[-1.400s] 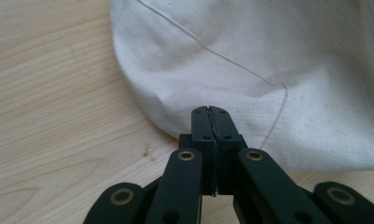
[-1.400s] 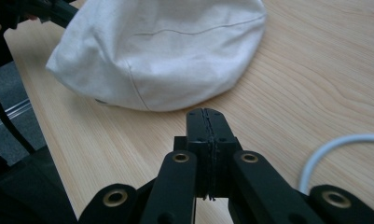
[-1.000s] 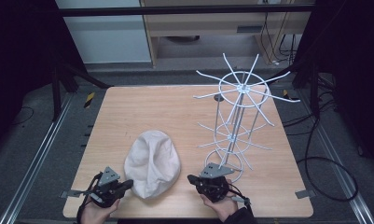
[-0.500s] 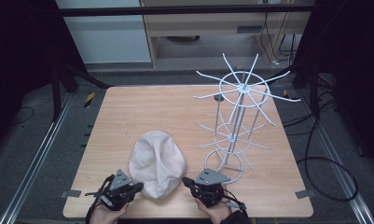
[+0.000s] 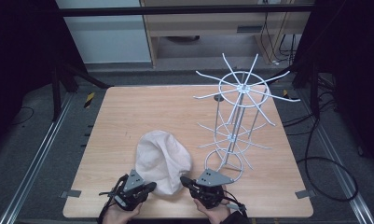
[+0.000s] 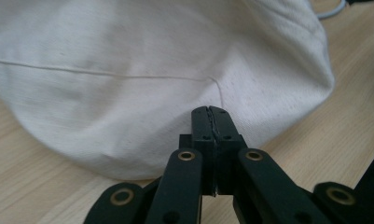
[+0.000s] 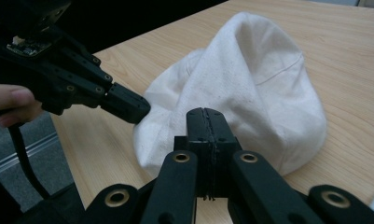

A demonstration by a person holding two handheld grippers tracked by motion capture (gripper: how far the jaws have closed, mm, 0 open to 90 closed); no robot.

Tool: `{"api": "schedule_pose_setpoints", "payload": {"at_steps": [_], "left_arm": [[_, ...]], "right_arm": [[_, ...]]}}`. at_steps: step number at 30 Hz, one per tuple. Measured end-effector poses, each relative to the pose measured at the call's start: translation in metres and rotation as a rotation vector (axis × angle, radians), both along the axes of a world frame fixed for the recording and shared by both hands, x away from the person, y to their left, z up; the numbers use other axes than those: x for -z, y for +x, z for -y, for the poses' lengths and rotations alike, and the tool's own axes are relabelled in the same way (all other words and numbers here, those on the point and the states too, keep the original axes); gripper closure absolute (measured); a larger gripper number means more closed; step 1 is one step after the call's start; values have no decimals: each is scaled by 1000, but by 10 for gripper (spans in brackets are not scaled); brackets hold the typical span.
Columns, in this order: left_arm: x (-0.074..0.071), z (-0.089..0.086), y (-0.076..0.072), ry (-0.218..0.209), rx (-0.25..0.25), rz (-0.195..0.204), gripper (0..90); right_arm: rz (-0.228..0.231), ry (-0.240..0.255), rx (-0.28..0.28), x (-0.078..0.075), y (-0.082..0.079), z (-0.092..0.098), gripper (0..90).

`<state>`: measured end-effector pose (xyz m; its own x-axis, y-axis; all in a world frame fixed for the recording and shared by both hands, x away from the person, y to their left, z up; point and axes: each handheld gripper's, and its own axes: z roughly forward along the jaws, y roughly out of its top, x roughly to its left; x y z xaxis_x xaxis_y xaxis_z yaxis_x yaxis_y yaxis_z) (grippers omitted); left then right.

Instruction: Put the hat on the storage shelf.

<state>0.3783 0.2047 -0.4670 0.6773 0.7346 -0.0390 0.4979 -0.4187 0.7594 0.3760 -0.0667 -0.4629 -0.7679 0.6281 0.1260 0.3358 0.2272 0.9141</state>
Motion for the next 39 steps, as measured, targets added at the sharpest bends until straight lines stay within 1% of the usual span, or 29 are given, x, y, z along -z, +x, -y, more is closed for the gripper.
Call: {"api": "schedule_pose_setpoints", "payload": {"at_steps": [3,5,6,7,8,9,10,11,12,14,15,16,18,19,20,21,22,23,24,25,26,29,30,31,32,33,34,37,39], "left_arm": [[-12,-18,7,-43,-69,31,897],[-20,-30,17,-36,-125,65,895],[-21,-36,23,-32,-150,68,882],[-20,-45,35,-31,-189,66,834],[-18,-47,41,-25,-210,64,808],[-18,-47,41,-25,-210,64,757],[-13,-50,54,-24,-243,45,690],[-13,-50,54,-24,-243,45,638],[-10,-50,60,-20,-246,37,638],[-4,-48,76,-20,-256,13,483],[-4,-48,76,-20,-256,13,438],[0,-45,82,-1,-256,13,406],[3,-43,86,9,-258,4,373],[3,-43,86,9,-258,4,358],[9,-42,89,31,-256,-13,356],[9,-42,89,31,-256,-13,353],[14,-41,91,46,-250,-25,351],[14,-41,91,46,-250,-25,354],[16,-41,91,34,-247,-33,354],[16,-41,91,26,-248,-42,374],[16,-41,90,11,-241,-54,428],[17,-39,90,15,-230,-65,495],[18,-38,90,11,-225,-74,559],[18,-37,90,8,-222,-81,559],[18,-37,91,-2,-213,-98,634],[18,-37,91,-2,-213,-98,675],[18,-36,91,-4,-210,-106,675],[16,-34,89,10,-211,-103,729],[14,-34,87,1,-211,-99,808]], "right_arm": [[3,10,-12,0,-1,-4,900],[5,10,-23,0,-2,-8,900],[4,10,-27,1,-3,-10,900],[6,1,-33,1,-3,-13,900],[6,-3,-35,1,-3,-14,900],[7,-6,-32,2,-3,-15,900],[3,-6,-27,2,-3,-15,900],[3,-6,-27,2,-3,-15,900],[2,-7,-27,2,-3,-14,900],[-1,-8,-16,3,-2,-13,900],[-1,-8,-16,3,-2,-13,900],[3,-15,-8,3,-3,-13,894],[1,-18,0,3,-3,-14,820],[1,-18,0,3,-3,-14,820],[-1,-21,3,4,-4,-15,763],[-1,-21,3,4,-4,-15,763],[3,-36,20,6,-4,-18,644],[3,-36,20,6,-4,-18,644],[6,-42,28,7,-5,-19,613],[5,-49,32,9,-5,-20,587],[-4,-58,39,12,-5,-22,538],[-17,-73,42,15,-4,-25,530],[-18,-85,43,17,-5,-27,567],[-18,-85,43,17,-5,-27,567],[-18,-98,47,17,-4,-28,634],[-18,-98,47,17,-4,-28,634],[-21,-101,49,18,-3,-27,675],[-31,-118,56,21,0,-27,814],[-29,-136,59,23,2,-28,876]]}}
